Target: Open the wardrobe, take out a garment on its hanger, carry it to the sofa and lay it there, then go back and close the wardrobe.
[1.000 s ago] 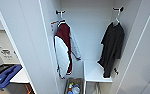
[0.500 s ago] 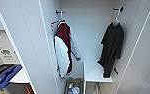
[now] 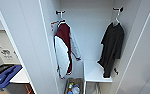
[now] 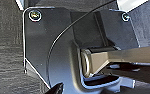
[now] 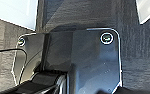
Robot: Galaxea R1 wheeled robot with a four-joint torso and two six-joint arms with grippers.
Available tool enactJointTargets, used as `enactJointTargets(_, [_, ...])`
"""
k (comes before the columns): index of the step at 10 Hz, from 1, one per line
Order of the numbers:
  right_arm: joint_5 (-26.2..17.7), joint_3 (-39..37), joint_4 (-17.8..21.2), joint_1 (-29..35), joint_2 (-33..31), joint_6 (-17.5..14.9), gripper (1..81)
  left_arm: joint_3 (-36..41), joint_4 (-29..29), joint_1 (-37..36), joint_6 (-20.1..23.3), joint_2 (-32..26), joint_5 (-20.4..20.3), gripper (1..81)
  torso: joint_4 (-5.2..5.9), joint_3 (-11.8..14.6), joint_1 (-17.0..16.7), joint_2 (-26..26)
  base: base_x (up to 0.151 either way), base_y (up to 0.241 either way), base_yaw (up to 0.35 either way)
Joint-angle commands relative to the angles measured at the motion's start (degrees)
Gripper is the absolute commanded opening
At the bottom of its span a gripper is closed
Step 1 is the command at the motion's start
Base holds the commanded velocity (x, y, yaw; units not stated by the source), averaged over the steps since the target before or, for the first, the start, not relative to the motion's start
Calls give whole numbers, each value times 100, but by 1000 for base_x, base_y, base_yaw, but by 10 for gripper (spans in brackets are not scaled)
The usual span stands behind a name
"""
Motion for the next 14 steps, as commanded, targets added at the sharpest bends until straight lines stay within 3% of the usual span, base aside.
enactJointTargets(1, [-106, -331, 410, -132, 190, 17, 811, 36, 44, -209, -9, -36, 299, 811, 0, 0, 0, 0, 0, 0, 0])
enactJointTargets(4, [263, -807, 674, -493, 445, -132, 811, 9, 35, -217, -18, -36, 308, 811, 0, 0, -2, -2, 0, 0, 0])
enactJointTargets(5, [245, -825, 1146, -642, 463, -647, 811, 9, 9, -217, -18, -36, 308, 811, 0, 2, -2, -2, 0, 0, 0])
enactJointTargets(8, [325, -746, 4426, -783, 463, -3941, 811, 9, -17, -209, -18, -45, 360, 811, 0, 2, -2, -2, 0, 0, 0])
enactJointTargets(9, [245, -771, 5249, -791, 541, -4351, 811, 9, -35, -217, -18, -62, 396, 811, 0, 2, -5, -2, 0, 0, 0])
enactJointTargets(10, [236, -824, 5527, -826, 646, -4403, 811, 9, -44, -217, -35, -71, 421, 811, 2, 2, -5, -2, 0, 0, 0])
enactJointTargets(14, [-63, -1333, 5360, -932, 1262, -4624, 811, -78, -44, -217, -53, -97, 527, 811, 2, 5, -5, -2, 0, 0, 0])
